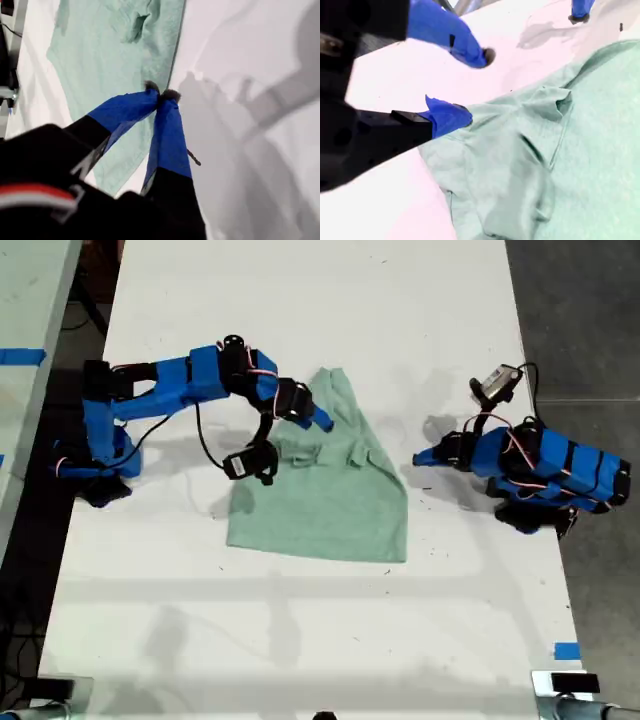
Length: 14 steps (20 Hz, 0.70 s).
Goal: Fold t shirt
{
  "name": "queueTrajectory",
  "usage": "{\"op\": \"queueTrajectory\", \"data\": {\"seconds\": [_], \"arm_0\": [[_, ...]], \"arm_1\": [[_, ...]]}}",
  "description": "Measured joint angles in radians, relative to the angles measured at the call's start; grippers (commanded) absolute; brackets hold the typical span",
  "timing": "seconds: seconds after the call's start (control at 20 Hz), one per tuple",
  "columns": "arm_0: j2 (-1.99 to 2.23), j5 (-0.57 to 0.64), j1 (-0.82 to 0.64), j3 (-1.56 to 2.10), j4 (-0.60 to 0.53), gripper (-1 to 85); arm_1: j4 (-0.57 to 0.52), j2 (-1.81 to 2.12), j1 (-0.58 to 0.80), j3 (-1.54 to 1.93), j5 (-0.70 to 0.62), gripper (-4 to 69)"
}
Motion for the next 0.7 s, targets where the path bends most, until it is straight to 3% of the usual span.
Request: {"op": "queueTrajectory", "data": {"seconds": [0.25,0.4,0.55,0.7], "arm_0": [[0.359,-0.002,-0.077,0.224,0.083,-0.1],[0.825,-0.006,-0.152,0.676,-0.087,-0.1],[1.361,-0.115,-0.137,1.298,-0.27,-0.1],[1.838,-0.253,-0.072,1.812,-0.279,-0.1]], "arm_1": [[0.0,0.0,0.0,0.0,0.0,2.2],[0.0,0.0,0.0,0.0,0.0,2.2],[0.0,0.0,0.0,0.0,0.0,2.2],[0.0,0.0,0.0,0.0,0.0,2.2]]}}
